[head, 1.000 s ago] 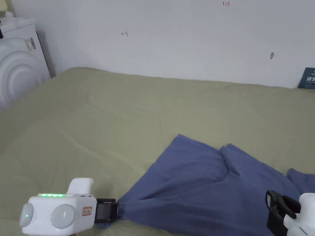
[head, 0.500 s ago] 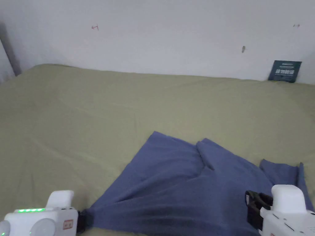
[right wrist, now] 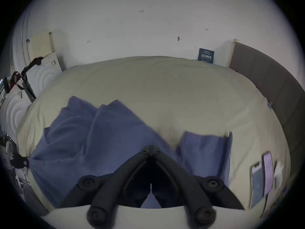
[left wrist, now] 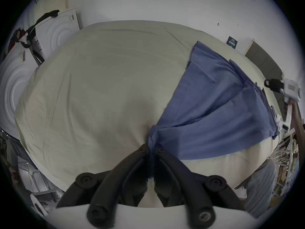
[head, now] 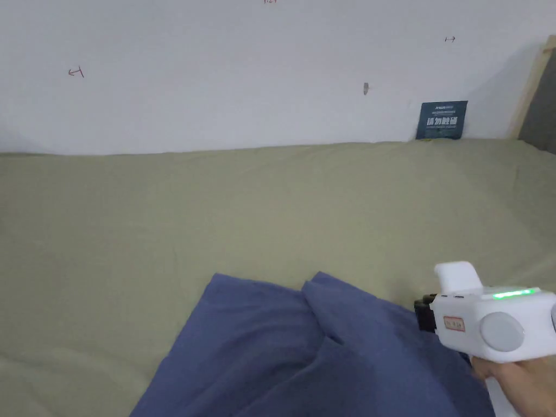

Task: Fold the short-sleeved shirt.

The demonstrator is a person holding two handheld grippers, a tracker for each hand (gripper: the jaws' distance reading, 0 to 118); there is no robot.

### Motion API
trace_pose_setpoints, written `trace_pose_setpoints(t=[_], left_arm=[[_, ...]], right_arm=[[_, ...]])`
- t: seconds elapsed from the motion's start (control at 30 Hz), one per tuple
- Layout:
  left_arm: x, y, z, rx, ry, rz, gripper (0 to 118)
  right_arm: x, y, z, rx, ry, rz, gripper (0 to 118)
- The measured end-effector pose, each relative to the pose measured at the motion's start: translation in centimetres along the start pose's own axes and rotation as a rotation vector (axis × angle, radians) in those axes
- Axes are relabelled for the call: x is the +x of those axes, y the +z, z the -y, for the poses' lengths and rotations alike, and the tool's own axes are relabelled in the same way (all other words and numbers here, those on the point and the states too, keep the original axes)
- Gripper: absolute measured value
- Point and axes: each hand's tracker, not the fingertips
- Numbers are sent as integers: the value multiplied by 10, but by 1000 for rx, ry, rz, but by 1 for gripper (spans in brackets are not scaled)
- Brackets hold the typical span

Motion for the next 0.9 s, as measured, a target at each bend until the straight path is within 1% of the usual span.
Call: trace_pose_setpoints(t=[0.03,0.07,0.1,0.13,0.17,0.2,0.23,0.27,0.3,0.33,0.37,0.43,0.47,0.5,0.53,0.57,0.6,0.63,0.67,0.7,0.8,0.9], left_arm=[[1,-1,-2,-3,1,2,4],[1,-1,-2,-6,2,2,4],[2,-2,-2,-9,-2,-1,4],[3,-2,-2,-12,-10,-6,4],[4,-4,-3,-14,-19,-11,4],[5,-4,-3,-14,-25,-15,4],[5,-4,-2,-14,-26,-18,4],[5,-4,-2,-15,-28,-19,4],[4,-5,-3,-17,-27,-17,4],[4,-5,-3,-19,-26,-15,4],[3,-5,-3,-21,-26,-12,4],[2,-5,-4,-23,-23,-5,4],[2,-5,-4,-24,-19,-3,4],[2,-5,-4,-25,-18,-2,4],[2,-5,-4,-26,-18,-2,4],[3,-5,-5,-26,-18,-4,4],[4,-4,-5,-27,-21,-7,4],[5,-4,-4,-26,-24,-10,4],[5,-4,-4,-25,-21,-13,4],[6,-3,-4,-23,-21,-16,4],[6,1,-6,-20,-16,-18,4],[6,12,-10,31,13,-18,4]], right_arm=[[5,-15,-9,-53,4,-21,10],[10,-29,-17,-115,-3,-30,59],[13,-43,-22,-164,-4,-24,103],[15,-58,-24,-224,8,-10,118],[17,-70,-22,-265,19,-24,117],[17,-77,-21,-252,32,-44,117],[14,-86,-17,-336,49,-51,116],[10,-93,-13,-373,77,-41,114],[6,-96,-6,-363,131,-5,114],[4,-95,-1,-317,161,9,114],[2,-91,-3,-288,159,0,110],[2,-86,-10,-307,147,-1,101],[2,-76,-10,-295,154,-25,101],[1,-69,-13,-277,160,-25,88],[0,-60,-17,-258,171,-30,71],[0,-52,-19,-241,171,-33,38],[2,-45,-20,-209,163,-57,6],[3,-35,-22,-177,141,-65,6],[3,-26,-26,-187,129,-73,6],[3,-17,-26,-187,118,-109,6],[3,15,-29,-126,145,-86,6],[8,51,-29,-59,112,-106,6]])
